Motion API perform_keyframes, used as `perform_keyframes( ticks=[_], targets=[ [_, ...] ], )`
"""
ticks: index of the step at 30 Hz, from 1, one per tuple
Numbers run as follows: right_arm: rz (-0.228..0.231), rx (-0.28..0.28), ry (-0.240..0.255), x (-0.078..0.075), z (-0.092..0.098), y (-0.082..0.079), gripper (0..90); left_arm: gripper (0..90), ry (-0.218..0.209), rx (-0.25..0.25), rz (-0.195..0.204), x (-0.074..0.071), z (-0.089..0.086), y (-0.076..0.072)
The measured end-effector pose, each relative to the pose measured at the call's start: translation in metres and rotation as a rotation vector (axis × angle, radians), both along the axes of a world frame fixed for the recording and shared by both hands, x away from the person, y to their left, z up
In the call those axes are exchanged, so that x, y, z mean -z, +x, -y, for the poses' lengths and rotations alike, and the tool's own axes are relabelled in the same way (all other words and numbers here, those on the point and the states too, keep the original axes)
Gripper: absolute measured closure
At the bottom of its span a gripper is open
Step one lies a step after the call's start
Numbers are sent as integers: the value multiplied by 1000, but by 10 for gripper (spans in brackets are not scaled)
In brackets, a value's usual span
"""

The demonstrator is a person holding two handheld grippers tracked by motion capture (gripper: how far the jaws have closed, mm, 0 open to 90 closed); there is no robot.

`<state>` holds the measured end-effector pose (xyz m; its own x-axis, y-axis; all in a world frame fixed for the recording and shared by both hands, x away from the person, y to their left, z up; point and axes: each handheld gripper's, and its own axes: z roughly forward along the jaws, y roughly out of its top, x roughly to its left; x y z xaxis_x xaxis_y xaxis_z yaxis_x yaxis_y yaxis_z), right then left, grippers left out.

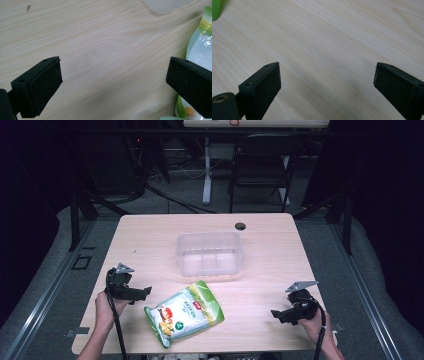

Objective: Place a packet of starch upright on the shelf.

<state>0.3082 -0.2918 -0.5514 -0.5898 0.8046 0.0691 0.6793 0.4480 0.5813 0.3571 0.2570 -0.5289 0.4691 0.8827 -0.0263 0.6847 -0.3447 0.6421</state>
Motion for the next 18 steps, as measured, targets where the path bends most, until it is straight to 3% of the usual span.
perform_keyframes(
  ticks=[5,7,15,18],
  targets=[
    [3,-2,3,-1,-3,0,65,4,2,14,-16,-4,3,2],
    [-2,-8,-19,-1,-3,1,67,4,0,22,-24,-6,7,2],
    [8,10,-42,-2,-7,0,77,14,1,58,-6,-17,22,4],
    [-6,0,-14,0,-7,2,74,10,-15,84,-24,-19,28,8]
  ],
)
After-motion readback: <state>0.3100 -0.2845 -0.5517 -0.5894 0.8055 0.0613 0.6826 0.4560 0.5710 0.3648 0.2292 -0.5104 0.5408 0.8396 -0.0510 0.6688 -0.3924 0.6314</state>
